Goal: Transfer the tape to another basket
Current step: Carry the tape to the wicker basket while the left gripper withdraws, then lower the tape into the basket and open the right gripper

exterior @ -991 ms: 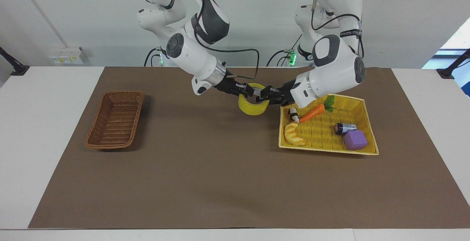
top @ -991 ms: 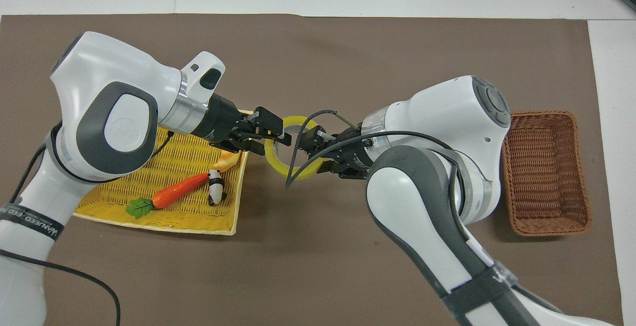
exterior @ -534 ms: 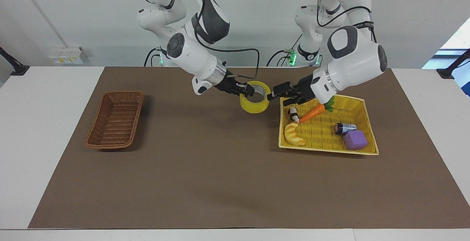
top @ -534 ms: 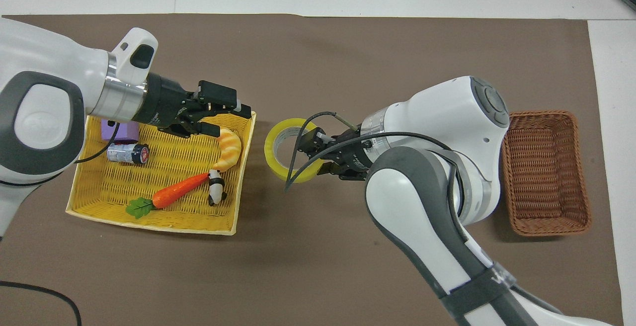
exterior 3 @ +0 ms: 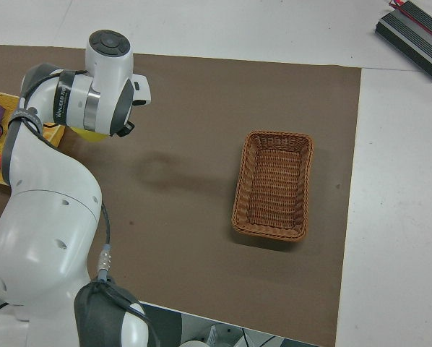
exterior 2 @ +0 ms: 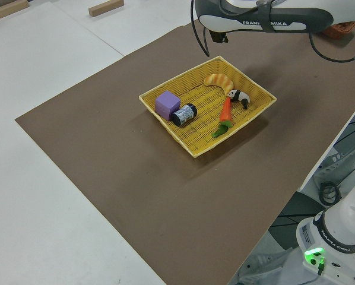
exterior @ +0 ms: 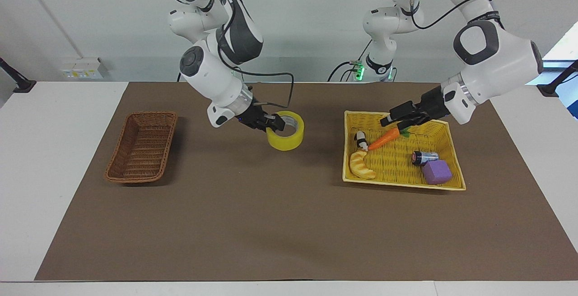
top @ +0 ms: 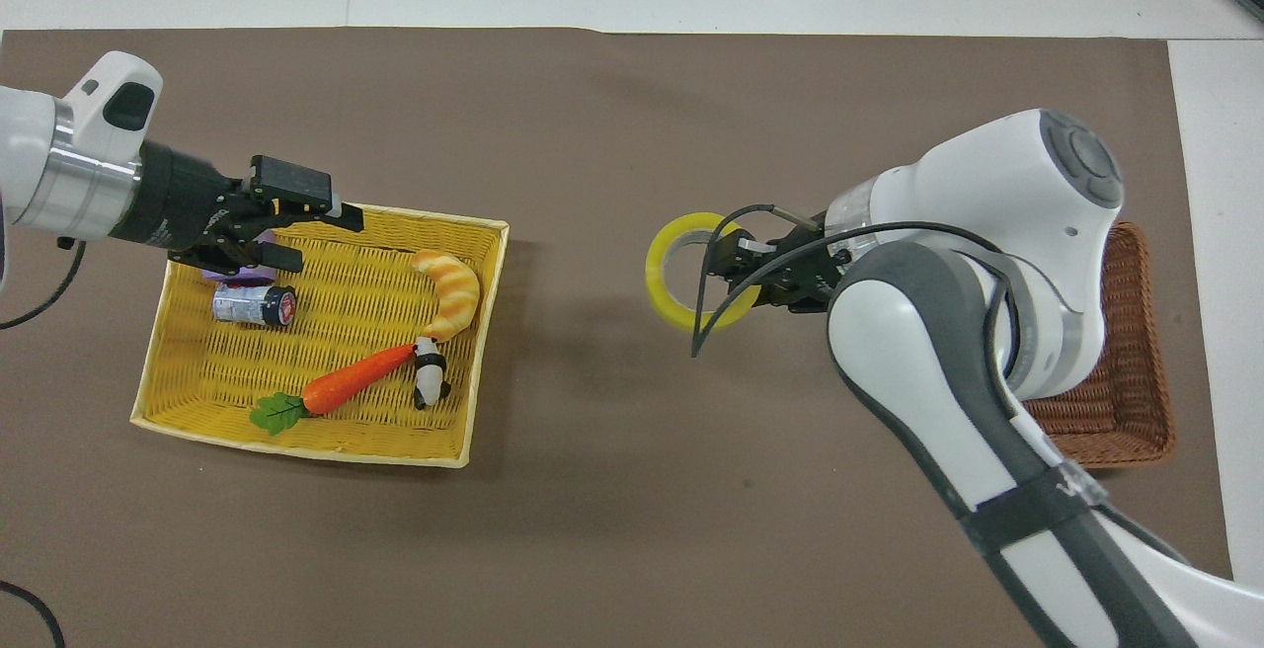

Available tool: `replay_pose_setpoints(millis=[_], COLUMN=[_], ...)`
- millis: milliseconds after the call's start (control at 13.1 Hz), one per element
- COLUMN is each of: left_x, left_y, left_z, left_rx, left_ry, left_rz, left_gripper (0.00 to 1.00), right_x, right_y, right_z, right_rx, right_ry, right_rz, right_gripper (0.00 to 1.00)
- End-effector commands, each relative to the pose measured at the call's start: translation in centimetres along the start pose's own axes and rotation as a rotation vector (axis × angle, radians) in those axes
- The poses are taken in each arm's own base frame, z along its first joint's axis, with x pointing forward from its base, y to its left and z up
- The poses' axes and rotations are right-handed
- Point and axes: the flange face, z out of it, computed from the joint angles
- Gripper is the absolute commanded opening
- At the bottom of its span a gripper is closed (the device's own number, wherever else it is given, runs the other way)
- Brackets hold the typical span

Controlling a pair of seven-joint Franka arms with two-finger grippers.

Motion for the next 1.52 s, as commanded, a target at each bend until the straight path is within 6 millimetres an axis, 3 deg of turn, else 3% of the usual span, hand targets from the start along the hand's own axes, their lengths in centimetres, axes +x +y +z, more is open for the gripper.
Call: replay_pose_setpoints(millis=[0,229,534,762,915,991,1143,1372,1448], left_x=[-0.3,-0.1,-0.7,-2.3,-2.8,-3.0,-3.4,-4.0,-4.2], left_y=[-2.2,-4.5,-4.2,-3.6,-3.4,-2.5,-0.8,-0.1,0.3], left_z=[-2.7,-5.7,-8.3,-9.9,-9.8,-9.4,-8.3,-9.3,-10.4], left_rx=[0.157,0.338,0.594,0.63,0.629,0.628,0.621,0.635,0.628], left_ry=[0.043,0.093,0.073,0.054,0.067,0.072,0.07,0.029,0.014], left_rz=[0.057,0.152,0.255,0.333,0.313,0.311,0.322,0.362,0.37], left_gripper=[1.0,1.0,1.0,1.0,1.0,1.0,1.0,1.0,1.0], right_x=[2.1,4.4,5.8,6.1,6.6,7.1,7.4,7.6,7.6], right_y=[5.9,14.4,24.5,31.3,35.6,36.6,36.6,37.9,38.3], right_z=[-2.2,-5.5,-9.7,-12.5,-12.5,-11.7,-11.0,-9.2,-8.8], right_rx=[-0.082,-0.103,-0.168,-0.241,-0.257,-0.257,-0.264,-0.271,-0.274], right_ry=[-0.016,-0.075,-0.083,-0.076,-0.088,-0.087,-0.077,-0.08,-0.073], right_rz=[-0.096,-0.173,-0.264,-0.299,-0.349,-0.368,-0.373,-0.368,-0.364], right_gripper=[0.0,0.0,0.0,0.0,0.0,0.0,0.0,0.0,0.0])
